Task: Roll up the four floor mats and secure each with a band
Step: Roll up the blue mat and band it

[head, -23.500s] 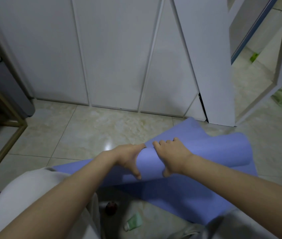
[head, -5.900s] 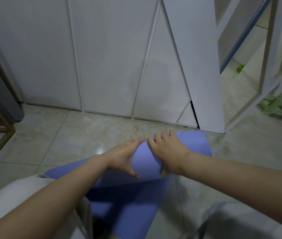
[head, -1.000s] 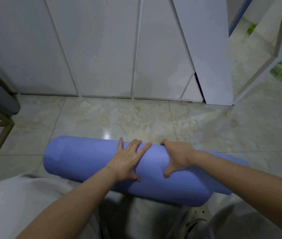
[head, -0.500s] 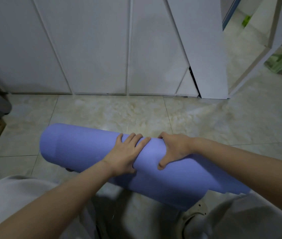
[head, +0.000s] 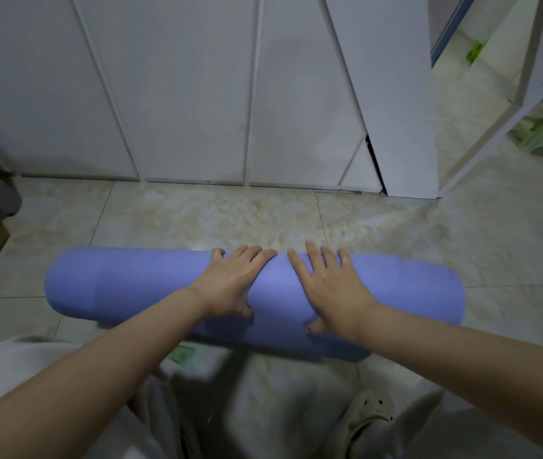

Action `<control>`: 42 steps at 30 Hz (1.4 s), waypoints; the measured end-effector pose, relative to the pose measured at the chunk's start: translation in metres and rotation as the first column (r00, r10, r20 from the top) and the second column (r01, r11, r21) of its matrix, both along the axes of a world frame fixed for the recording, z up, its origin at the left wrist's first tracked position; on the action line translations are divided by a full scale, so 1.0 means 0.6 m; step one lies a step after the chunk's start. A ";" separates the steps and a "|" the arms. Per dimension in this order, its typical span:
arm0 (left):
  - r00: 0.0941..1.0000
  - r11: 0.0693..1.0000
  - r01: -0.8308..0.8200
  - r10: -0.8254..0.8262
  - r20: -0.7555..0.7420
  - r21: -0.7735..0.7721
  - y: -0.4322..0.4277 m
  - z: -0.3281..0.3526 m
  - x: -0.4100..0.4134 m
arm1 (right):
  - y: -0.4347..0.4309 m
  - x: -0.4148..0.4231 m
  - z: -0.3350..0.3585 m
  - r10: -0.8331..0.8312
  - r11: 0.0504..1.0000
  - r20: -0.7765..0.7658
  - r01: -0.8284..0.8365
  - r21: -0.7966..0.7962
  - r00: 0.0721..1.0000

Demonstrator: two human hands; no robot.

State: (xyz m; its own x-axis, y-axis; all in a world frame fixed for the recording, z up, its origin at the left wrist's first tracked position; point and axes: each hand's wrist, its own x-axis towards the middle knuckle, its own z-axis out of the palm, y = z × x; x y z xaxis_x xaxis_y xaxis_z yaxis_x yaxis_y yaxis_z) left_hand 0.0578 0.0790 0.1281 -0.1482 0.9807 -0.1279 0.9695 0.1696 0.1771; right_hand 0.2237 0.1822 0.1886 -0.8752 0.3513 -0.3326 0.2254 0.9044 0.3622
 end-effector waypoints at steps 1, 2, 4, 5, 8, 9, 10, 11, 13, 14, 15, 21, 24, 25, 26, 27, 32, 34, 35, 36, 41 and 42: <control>1.000 1.000 0.003 -0.003 0.004 -0.019 0.001 0.002 -0.001 | 0.004 -0.003 -0.001 -0.006 1.000 -0.019 0.006 -0.017 1.000; 1.000 0.999 0.007 -0.007 0.012 -0.035 0.001 0.003 -0.003 | 0.007 -0.007 -0.002 -0.012 0.999 -0.027 0.011 -0.040 1.000; 0.999 0.997 0.010 -0.007 0.043 -0.077 0.001 0.003 -0.010 | 0.011 -0.018 -0.006 -0.027 0.996 -0.015 0.025 -0.086 1.000; 0.998 0.994 0.010 -0.004 0.058 -0.113 0.000 0.004 -0.014 | 0.011 -0.025 -0.007 -0.035 0.994 0.001 0.034 -0.107 0.999; 0.997 0.970 0.008 0.012 0.081 -0.241 -0.006 0.007 -0.019 | 0.011 -0.047 -0.011 -0.067 0.979 0.049 0.075 -0.189 0.997; 0.997 0.962 0.003 0.018 0.074 -0.272 -0.009 0.007 -0.019 | 0.010 -0.054 -0.012 -0.085 0.970 0.076 0.100 -0.223 0.993; 0.998 0.958 -0.004 0.020 0.053 -0.287 -0.013 0.006 -0.017 | 0.010 -0.061 -0.013 -0.106 0.958 0.107 0.130 -0.257 0.989; 1.000 0.959 -0.014 0.020 0.020 -0.283 -0.019 0.004 -0.016 | 0.011 -0.068 -0.015 -0.132 0.943 0.140 0.168 -0.286 0.981; 0.999 0.967 -0.034 0.024 -0.043 -0.254 -0.030 -0.004 -0.008 | 0.016 -0.079 -0.017 -0.200 0.909 0.194 0.256 -0.330 0.960; 0.998 0.969 -0.038 0.023 -0.063 -0.245 -0.034 -0.011 -0.001 | 0.021 -0.082 -0.016 -0.238 0.889 0.212 0.300 -0.346 0.948; 0.997 0.969 -0.034 0.015 -0.079 -0.244 -0.038 -0.017 0.005 | 0.026 -0.085 -0.015 -0.272 0.869 0.225 0.340 -0.359 0.935; 0.994 0.985 0.041 -0.057 -0.090 -0.167 -0.031 -0.032 0.016 | 0.044 -0.066 -0.007 -0.431 0.695 0.328 0.541 -0.473 0.840; 0.983 0.981 0.139 -0.152 -0.098 -0.132 -0.027 -0.021 0.022 | 0.053 -0.050 -0.008 -0.499 0.572 0.371 0.619 -0.539 0.784; 0.978 0.976 0.173 -0.186 -0.095 -0.131 -0.026 -0.019 0.030 | 0.056 -0.046 -0.008 -0.527 0.509 0.385 0.645 -0.570 0.757; 0.974 0.972 0.199 -0.211 -0.086 -0.127 -0.026 -0.018 0.041 | 0.058 -0.043 -0.009 -0.553 0.444 0.404 0.668 -0.597 0.729; 0.972 0.969 0.213 -0.223 -0.077 -0.124 -0.026 -0.017 0.053 | 0.059 -0.040 -0.008 -0.564 0.392 0.429 0.686 -0.613 0.706; 0.974 0.976 0.216 -0.217 -0.063 -0.026 -0.018 -0.016 0.061 | 0.064 -0.030 0.013 -0.529 0.348 0.471 0.687 -0.638 0.706; 0.963 0.966 0.255 -0.249 -0.101 0.050 -0.012 -0.016 0.048 | 0.066 -0.027 0.033 -0.535 0.328 0.468 0.683 -0.652 0.704; 0.960 0.961 0.263 -0.251 -0.126 0.086 -0.009 -0.017 0.042 | 0.067 -0.027 0.045 -0.525 0.347 0.454 0.668 -0.658 0.720; 0.961 0.959 0.255 -0.238 -0.139 0.122 -0.006 -0.019 0.038 | 0.068 -0.027 0.056 -0.513 0.377 0.433 0.647 -0.663 0.742; 0.981 0.946 0.172 -0.137 -0.138 0.276 0.007 -0.006 0.021 | 0.052 -0.046 0.103 -0.406 0.682 0.279 0.491 -0.542 0.870; 0.985 0.944 0.150 -0.115 -0.132 0.295 0.009 -0.003 0.016 | 0.043 -0.049 0.109 -0.349 0.778 0.239 0.422 -0.465 0.906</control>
State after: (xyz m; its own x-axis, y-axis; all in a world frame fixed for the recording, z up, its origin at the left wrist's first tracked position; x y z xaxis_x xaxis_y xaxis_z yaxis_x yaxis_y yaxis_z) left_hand 0.0676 0.0842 0.1262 -0.0106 0.9821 0.1882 0.9960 -0.0064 0.0894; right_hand 0.1940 0.2078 0.2543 -0.6368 0.4050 -0.6561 0.5775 0.8144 -0.0577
